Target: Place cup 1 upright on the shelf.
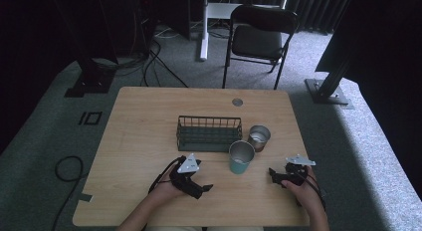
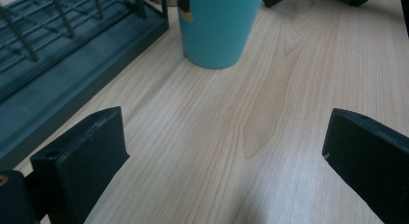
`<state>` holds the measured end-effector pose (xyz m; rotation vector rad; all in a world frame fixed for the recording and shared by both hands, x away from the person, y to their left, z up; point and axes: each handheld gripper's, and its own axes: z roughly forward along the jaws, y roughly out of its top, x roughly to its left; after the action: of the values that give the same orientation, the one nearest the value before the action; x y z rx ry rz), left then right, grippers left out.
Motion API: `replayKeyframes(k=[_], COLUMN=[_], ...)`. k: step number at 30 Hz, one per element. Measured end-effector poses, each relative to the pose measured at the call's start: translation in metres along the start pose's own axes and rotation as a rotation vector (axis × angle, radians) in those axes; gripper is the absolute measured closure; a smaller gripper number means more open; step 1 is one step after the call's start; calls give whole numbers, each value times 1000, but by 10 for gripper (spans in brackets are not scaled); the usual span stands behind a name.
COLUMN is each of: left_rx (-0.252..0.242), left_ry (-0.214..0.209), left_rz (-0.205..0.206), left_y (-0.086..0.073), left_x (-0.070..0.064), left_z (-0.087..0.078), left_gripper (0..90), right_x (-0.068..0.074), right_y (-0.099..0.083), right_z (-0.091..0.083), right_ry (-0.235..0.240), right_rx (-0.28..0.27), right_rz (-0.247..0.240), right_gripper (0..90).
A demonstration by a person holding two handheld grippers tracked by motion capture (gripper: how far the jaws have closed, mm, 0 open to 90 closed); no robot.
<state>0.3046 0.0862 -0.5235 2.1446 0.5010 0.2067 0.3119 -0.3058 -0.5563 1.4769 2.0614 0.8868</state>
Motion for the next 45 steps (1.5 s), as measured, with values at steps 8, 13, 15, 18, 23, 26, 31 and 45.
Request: replayKeyframes(k=[8,13,15,18,23,26,31,45], left_rx=[-21,-35,-39,-43,-51,-53,-64,-76], left_ry=[-17,-23,-23,-28,-32,-33,-35,-8], left_rz=[6,17,20,19,13,11,16,18], left_y=[11,19,23,27,32,36,44,60], left_x=[0,0,0,1,1,3,3,1], left_z=[10,17,19,23,30,33,40,56], left_gripper=[22,22,22,22,22,22,22,22], right_x=[0,0,0,0,0,0,0,0], right_y=[0,0,0,0,0,0,0,0], right_z=[0,0,0,0,0,0,0,0], right_ry=[0,0,0,0,0,1,0,1], right_rx=[-1,-1,-1,-1,-1,-1,-1,-1], right_rz=[0,-1,1,1,1,0,1,0], right_gripper=[113,113,113,113,113,113,113,113])
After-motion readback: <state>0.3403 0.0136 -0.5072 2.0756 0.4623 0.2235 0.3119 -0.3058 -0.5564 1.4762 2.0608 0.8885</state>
